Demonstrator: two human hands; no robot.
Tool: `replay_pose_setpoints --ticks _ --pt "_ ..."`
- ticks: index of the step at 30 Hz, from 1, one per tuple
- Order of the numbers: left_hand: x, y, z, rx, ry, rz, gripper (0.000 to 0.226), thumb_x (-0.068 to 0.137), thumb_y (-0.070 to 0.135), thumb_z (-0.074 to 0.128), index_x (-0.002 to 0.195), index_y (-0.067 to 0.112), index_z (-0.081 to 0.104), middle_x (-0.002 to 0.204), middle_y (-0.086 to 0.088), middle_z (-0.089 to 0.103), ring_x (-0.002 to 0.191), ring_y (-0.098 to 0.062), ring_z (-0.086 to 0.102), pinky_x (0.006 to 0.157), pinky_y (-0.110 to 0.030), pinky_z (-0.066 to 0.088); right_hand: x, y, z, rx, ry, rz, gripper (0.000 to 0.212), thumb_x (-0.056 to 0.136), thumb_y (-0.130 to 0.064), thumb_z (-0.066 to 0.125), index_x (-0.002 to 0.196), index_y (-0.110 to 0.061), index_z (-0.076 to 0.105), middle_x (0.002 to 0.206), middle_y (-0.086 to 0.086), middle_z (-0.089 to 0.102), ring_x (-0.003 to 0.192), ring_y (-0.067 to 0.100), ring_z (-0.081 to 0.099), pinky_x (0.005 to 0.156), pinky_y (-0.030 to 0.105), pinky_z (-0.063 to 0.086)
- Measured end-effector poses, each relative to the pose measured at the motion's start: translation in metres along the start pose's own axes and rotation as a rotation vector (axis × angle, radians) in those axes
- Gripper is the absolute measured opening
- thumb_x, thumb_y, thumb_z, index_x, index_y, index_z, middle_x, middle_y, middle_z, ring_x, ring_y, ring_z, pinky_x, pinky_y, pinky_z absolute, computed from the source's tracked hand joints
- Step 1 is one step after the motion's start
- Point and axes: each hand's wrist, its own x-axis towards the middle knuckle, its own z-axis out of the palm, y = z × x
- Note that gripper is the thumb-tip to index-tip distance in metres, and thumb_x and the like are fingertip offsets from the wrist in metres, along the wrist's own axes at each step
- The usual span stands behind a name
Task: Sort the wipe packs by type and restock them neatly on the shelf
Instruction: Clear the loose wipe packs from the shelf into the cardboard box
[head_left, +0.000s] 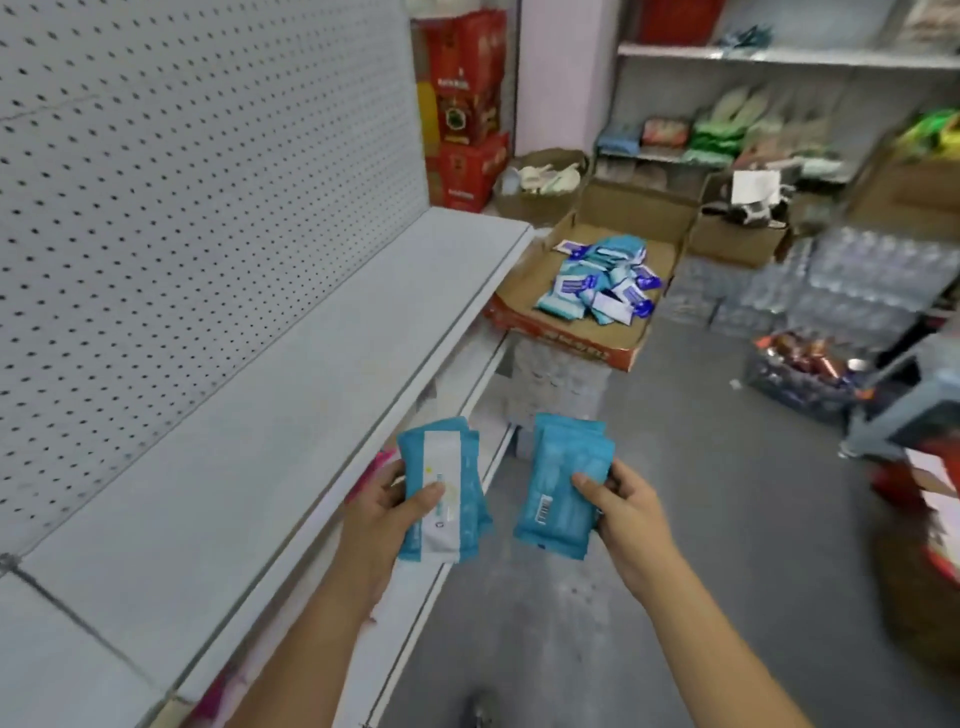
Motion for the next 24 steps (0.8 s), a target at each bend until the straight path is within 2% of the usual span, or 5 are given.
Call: replay_pose_setpoints --ticks 3,8,14,21,24 --pt "0.052 -0.005 0.046 0.023 -0.071 -0.018 0.059 0.065 0.026 0.086 0.119 0.010 0.066 0.115 -0.018 0.072 0.103 -0.039 0.070 0.092 -0.051 0.055 0.031 -0.018 -0.037 -0.010 0.075 -0.009 0.028 0.092 -0.003 0.063 0.119 -0.010 0.065 0.108 0.008 0.075 0.099 0.027 0.072 0.087 0.047 0.057" --pt "0.150 -0.008 0.127 0.024 -0.195 -0.049 0.057 0.065 0.021 0.085 0.118 0.009 0.067 0.112 -0.015 0.074 0.102 -0.037 0.071 0.090 -0.049 0.055 0.094 -0.061 -0.086 -0.010 0.210 -0.046 0.032 0.091 -0.003 0.065 0.121 -0.014 0.065 0.110 0.005 0.075 0.101 0.024 0.072 0.086 0.044 0.058" --pt "0.231 -0.003 0.219 0.030 -0.296 -0.100 0.066 0.056 0.031 0.086 0.116 0.010 0.068 0.112 -0.012 0.074 0.104 -0.036 0.070 0.091 -0.049 0.056 0.154 -0.110 -0.133 -0.015 0.291 -0.052 0.029 0.091 -0.003 0.066 0.117 -0.016 0.066 0.109 0.005 0.075 0.100 0.025 0.072 0.086 0.046 0.058" --pt "0.323 -0.007 0.320 0.052 -0.339 -0.161 0.066 0.056 0.032 0.088 0.117 0.013 0.069 0.112 -0.010 0.075 0.102 -0.033 0.072 0.095 -0.053 0.054 0.244 -0.152 -0.208 0.027 0.358 -0.078 0.035 0.086 0.001 0.070 0.119 -0.007 0.066 0.109 0.012 0.074 0.102 0.033 0.071 0.091 0.053 0.055" --pt "0.366 -0.014 0.375 0.067 -0.332 -0.168 0.052 0.067 0.014 0.088 0.115 0.013 0.067 0.109 -0.009 0.076 0.095 -0.029 0.074 0.085 -0.044 0.059 0.295 -0.174 -0.251 0.024 0.348 -0.074 0.032 0.085 0.001 0.070 0.115 -0.010 0.067 0.107 0.010 0.075 0.100 0.031 0.072 0.089 0.052 0.056"
